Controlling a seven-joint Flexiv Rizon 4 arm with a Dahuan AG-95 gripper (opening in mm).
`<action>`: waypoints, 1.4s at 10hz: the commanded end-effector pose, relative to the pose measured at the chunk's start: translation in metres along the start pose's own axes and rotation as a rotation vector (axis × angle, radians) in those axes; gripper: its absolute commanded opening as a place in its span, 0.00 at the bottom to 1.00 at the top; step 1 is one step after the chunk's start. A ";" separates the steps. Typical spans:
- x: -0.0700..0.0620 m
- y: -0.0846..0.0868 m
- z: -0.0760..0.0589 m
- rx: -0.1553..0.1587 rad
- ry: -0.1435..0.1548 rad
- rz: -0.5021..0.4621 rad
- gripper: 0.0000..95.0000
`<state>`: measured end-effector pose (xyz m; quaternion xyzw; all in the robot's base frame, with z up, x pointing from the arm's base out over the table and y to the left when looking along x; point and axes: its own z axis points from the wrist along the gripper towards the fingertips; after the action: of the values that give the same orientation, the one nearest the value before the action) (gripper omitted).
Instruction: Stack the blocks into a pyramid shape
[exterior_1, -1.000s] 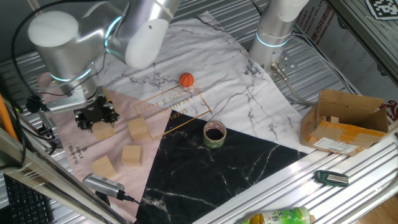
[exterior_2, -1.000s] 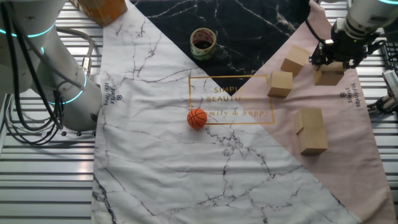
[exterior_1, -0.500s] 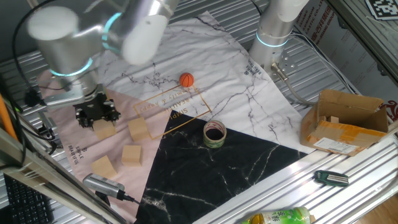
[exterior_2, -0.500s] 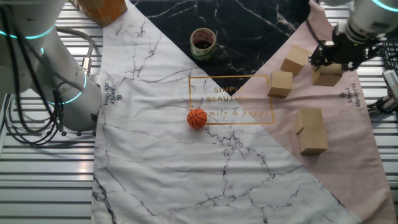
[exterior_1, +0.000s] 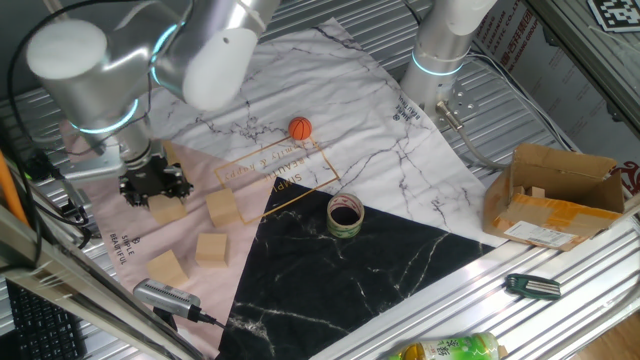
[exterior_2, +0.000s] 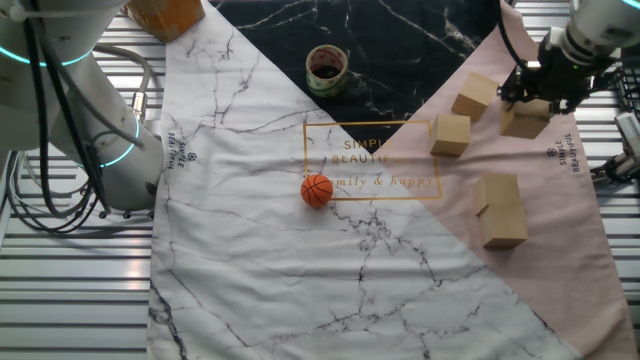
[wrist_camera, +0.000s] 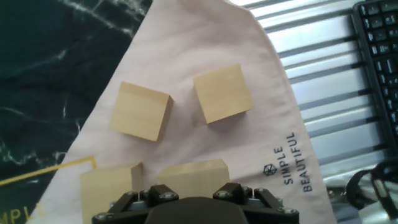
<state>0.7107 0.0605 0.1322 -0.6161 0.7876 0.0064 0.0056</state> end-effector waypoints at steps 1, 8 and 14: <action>0.000 -0.001 0.000 0.008 -0.039 -0.067 0.00; 0.004 0.011 0.013 0.025 -0.026 -0.104 0.00; 0.018 0.017 0.027 0.029 -0.028 -0.141 0.00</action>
<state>0.6900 0.0460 0.1028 -0.6715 0.7406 0.0027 0.0253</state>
